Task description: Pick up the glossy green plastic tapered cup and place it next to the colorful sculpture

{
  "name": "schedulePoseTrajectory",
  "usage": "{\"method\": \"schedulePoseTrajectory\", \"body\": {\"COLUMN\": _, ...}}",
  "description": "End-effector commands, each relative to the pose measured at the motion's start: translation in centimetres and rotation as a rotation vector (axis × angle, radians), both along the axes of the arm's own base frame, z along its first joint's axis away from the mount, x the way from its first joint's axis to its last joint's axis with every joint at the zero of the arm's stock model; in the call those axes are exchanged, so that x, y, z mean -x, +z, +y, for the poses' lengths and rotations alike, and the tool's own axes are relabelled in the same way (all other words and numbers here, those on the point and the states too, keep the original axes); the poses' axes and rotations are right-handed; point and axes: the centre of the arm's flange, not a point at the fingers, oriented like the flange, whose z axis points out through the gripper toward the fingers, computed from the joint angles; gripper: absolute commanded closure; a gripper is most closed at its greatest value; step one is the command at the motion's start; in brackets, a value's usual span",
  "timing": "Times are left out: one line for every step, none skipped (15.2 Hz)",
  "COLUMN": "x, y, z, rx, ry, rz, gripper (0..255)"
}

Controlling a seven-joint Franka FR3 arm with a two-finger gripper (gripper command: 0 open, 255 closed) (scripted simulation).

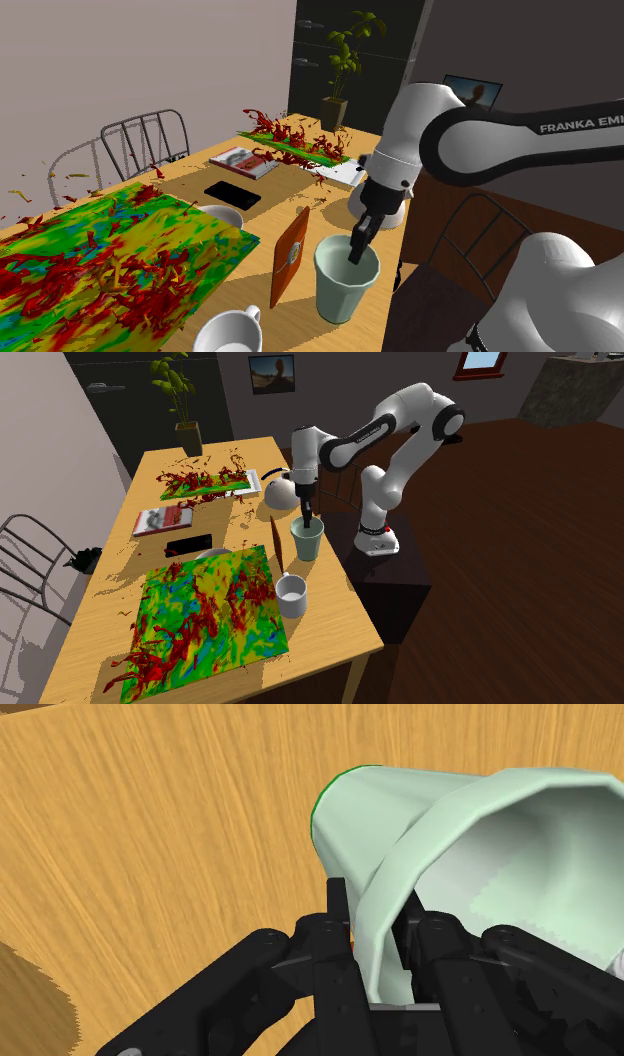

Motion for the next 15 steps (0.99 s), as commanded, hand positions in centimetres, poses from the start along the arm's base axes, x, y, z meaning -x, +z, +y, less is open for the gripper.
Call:
{"method": "schedulePoseTrajectory", "body": {"x": 0.1, "y": 1.1, "z": -0.1, "rx": 0.000, "ry": 0.000, "rz": 0.000, "gripper": 255}}
{"method": "schedulePoseTrajectory", "body": {"x": 0.1, "y": 1.6, "z": -0.1, "rx": 0.000, "ry": 0.000, "rz": 0.000, "gripper": 255}}
{"method": "schedulePoseTrajectory", "body": {"x": 0.1, "y": 2.1, "z": -0.1, "rx": 0.000, "ry": 0.000, "rz": 0.000, "gripper": 255}}
{"method": "schedulePoseTrajectory", "body": {"x": 0.1, "y": 2.7, "z": -0.1, "rx": 0.000, "ry": 0.000, "rz": 0.000, "gripper": 255}}
{"method": "schedulePoseTrajectory", "body": {"x": 0.1, "y": 3.2, "z": -0.1, "rx": 0.000, "ry": 0.000, "rz": 0.000, "gripper": 255}}
{"method": "schedulePoseTrajectory", "body": {"x": 0.1, "y": 3.7, "z": -0.1, "rx": 0.000, "ry": 0.000, "rz": 0.000, "gripper": 255}}
{"method": "schedulePoseTrajectory", "body": {"x": 0.1, "y": 4.2, "z": -0.1, "rx": 0.000, "ry": 0.000, "rz": 0.000, "gripper": 255}}
{"method": "schedulePoseTrajectory", "body": {"x": 0.1, "y": 4.8, "z": -0.1, "rx": 0.000, "ry": 0.000, "rz": 0.000, "gripper": 255}}
{"method": "schedulePoseTrajectory", "body": {"x": 0.1, "y": 5.3, "z": -0.1, "rx": 0.000, "ry": 0.000, "rz": 0.000, "gripper": 255}}
{"method": "schedulePoseTrajectory", "body": {"x": 0.1, "y": 5.8, "z": -0.1, "rx": 0.000, "ry": 0.000, "rz": 0.000, "gripper": 255}}
{"method": "schedulePoseTrajectory", "body": {"x": 0.1, "y": 6.4, "z": -0.1, "rx": 0.000, "ry": 0.000, "rz": 0.000, "gripper": 255}}
{"method": "schedulePoseTrajectory", "body": {"x": 0.1, "y": 6.9, "z": -0.1, "rx": 0.000, "ry": 0.000, "rz": 0.000, "gripper": 255}}
{"method": "schedulePoseTrajectory", "body": {"x": 0.1, "y": 7.4, "z": -0.1, "rx": 0.000, "ry": 0.000, "rz": 0.000, "gripper": 255}}
{"method": "schedulePoseTrajectory", "body": {"x": 0.1, "y": 7.9, "z": -0.1, "rx": 0.000, "ry": 0.000, "rz": 0.000, "gripper": 255}}
{"method": "schedulePoseTrajectory", "body": {"x": 0.1, "y": 8.5, "z": -0.1, "rx": 0.000, "ry": 0.000, "rz": 0.000, "gripper": 255}}
